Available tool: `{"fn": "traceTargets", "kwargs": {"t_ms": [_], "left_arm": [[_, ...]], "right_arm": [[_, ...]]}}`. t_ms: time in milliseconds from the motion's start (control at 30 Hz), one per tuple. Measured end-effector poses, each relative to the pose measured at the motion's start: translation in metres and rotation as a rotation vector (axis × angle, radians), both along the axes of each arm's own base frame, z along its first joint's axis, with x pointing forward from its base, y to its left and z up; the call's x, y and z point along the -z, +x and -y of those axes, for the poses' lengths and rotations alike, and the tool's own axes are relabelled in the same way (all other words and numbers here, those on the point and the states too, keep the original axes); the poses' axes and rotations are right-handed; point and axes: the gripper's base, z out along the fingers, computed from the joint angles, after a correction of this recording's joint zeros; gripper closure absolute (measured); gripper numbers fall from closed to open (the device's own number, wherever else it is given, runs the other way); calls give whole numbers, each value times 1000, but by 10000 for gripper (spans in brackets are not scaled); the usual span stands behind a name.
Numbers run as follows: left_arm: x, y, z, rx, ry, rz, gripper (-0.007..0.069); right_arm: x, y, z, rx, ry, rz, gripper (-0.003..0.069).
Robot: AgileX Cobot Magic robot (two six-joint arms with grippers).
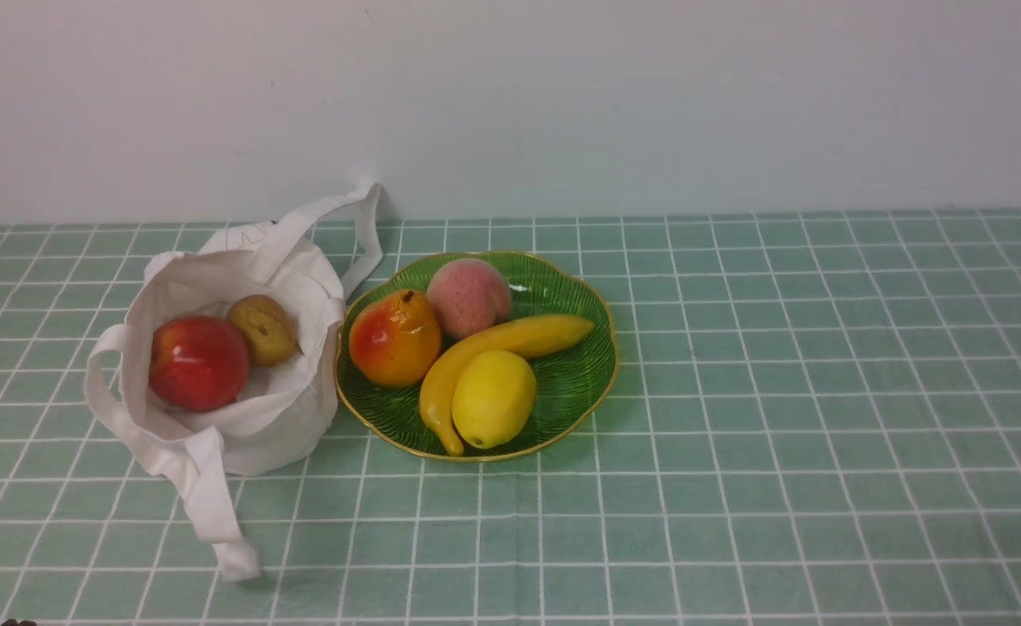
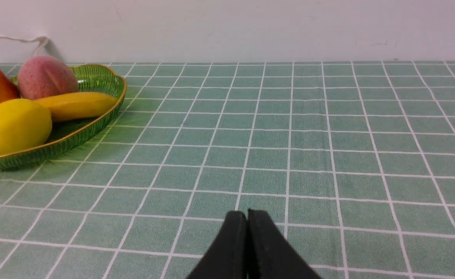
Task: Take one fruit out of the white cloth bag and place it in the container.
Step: 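Reach into the cloth bag and grasp the kiwi with the left gripper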
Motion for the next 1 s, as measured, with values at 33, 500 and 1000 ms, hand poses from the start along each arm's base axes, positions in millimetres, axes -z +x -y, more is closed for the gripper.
{"fn": "traceTargets", "kwargs": {"t_ms": [33,500,1000], "left_arm": [[0,0,0,0,0,0,632],[0,0,0,0,0,0,632],[-1,0,0,1,21,8,632]], "right_arm": [[0,0,0,0,0,0,671],[0,0,0,0,0,0,671],[0,0,0,0,0,0,671]]}}
